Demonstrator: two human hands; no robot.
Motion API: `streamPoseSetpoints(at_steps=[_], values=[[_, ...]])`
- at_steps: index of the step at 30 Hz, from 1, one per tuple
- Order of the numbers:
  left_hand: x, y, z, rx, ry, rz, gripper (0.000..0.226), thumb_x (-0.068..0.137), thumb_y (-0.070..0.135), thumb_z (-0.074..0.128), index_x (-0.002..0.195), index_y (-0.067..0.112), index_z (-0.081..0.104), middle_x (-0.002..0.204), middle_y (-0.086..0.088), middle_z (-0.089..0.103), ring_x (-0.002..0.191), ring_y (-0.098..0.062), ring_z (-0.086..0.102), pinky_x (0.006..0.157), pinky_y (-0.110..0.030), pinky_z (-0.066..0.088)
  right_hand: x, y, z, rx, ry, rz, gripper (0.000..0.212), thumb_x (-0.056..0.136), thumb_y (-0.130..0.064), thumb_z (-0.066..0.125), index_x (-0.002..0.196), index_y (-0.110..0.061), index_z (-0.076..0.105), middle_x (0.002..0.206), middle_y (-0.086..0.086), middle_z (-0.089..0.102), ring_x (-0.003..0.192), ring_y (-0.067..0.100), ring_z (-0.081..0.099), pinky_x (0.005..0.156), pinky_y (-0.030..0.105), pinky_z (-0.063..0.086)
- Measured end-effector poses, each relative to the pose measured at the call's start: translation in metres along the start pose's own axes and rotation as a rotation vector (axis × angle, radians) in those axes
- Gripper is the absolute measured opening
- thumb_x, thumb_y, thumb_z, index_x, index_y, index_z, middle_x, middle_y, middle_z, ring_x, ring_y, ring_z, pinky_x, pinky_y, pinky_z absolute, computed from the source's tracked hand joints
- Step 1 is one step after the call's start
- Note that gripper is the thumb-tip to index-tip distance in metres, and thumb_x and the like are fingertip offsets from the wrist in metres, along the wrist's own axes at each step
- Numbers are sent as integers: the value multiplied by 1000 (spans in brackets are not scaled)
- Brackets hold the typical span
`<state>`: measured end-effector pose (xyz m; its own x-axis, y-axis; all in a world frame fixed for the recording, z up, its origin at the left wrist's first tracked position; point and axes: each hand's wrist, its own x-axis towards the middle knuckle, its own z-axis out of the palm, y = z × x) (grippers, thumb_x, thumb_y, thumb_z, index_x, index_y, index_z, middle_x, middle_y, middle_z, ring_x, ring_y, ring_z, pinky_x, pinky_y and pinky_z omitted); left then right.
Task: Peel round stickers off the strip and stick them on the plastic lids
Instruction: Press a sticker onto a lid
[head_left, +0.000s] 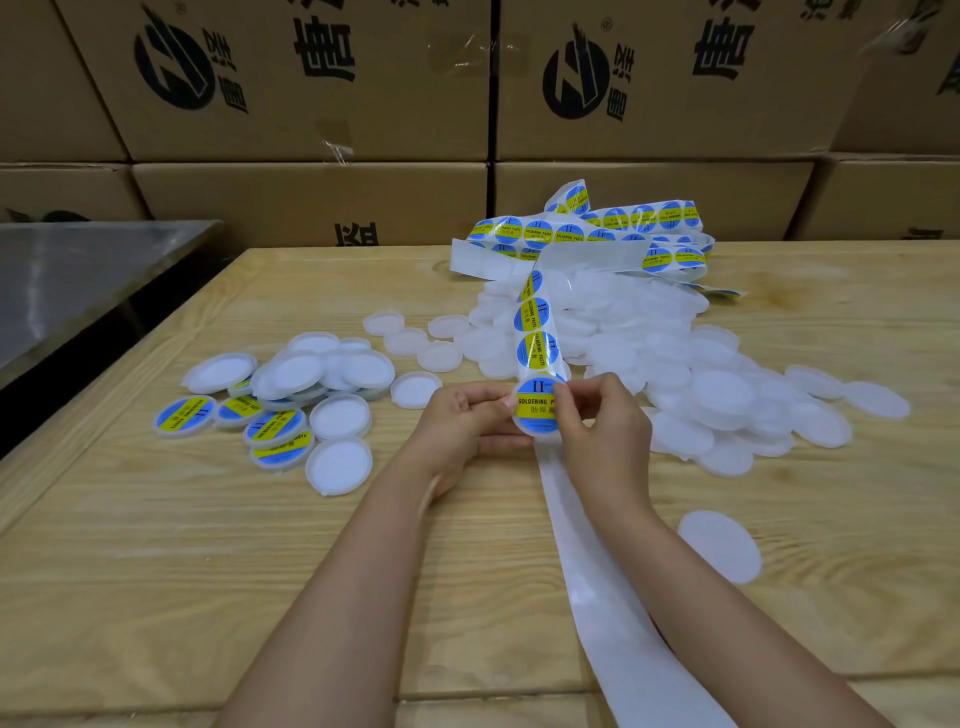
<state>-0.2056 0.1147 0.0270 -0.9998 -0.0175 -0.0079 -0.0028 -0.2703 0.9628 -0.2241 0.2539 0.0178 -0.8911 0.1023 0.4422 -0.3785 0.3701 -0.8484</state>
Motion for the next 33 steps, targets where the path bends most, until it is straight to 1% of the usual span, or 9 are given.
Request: streamPoseSetpoints(at_steps=[3,5,8,11,14,19,25,30,33], values=[[-1,-1,1,11,3,11,9,90,0,54,92,-1,63,75,-10,72,68,-20,70,61,-29,58,1,1,2,19,33,35,19,87,-24,63,79,-9,54,74,3,61,73,18,57,62,25,41],[-1,-2,2,17,-5,21,9,89,-1,55,90,0,63,74,-9,72,66,-19,70,61,-30,58,2,0,2,22,47,62,24,86,-29,65,77,-12,50,70,0,57,68,16,54,57,19,38],[-1,-3,5,33,-16,34,10,88,-1,56,86,3,65,72,-8,72,65,-19,70,62,-31,59,2,0,2,34,40,128,32,81,-37,69,74,-19,44,69,-5,53,65,9,51,55,12,37],[-1,-4,7,11,-3,42,9,87,1,58,85,3,66,73,-9,72,66,-19,70,60,-29,58,2,-1,2,75,-2,183,38,77,-43,73,81,-18,44,75,-8,55,69,3,54,56,9,39],[0,-5,7,-26,20,45,9,88,4,58,85,3,66,72,-9,72,66,-18,70,57,-26,56,2,-1,3,130,-72,188,42,76,-39,74,92,-13,46,82,-9,57,70,-4,55,56,8,40],[0,-4,5,-106,61,38,13,90,5,53,84,4,65,69,-6,72,61,-14,69,55,-22,55,0,-2,4,197,-190,150,39,77,-33,75,95,-17,44,90,-10,58,72,-11,55,61,7,42],[1,0,1,-157,90,-1,16,94,6,49,87,1,63,69,-6,71,58,-12,67,53,-21,55,-1,-4,0,198,-213,30,31,79,-21,74,88,-31,45,87,-13,61,75,-6,57,67,9,44],[2,2,1,-130,104,-13,17,95,7,47,88,2,62,66,-4,69,54,-11,63,51,-20,53,0,-3,-4,160,-189,-73,18,87,-15,65,87,-26,50,83,-11,61,73,2,56,65,12,42],[1,2,2,-113,80,-8,18,95,7,48,84,4,62,67,-4,69,54,-11,62,51,-20,53,2,-2,-5,149,-137,-78,17,92,-14,58,79,-22,52,72,-12,59,63,-1,53,57,12,38]])
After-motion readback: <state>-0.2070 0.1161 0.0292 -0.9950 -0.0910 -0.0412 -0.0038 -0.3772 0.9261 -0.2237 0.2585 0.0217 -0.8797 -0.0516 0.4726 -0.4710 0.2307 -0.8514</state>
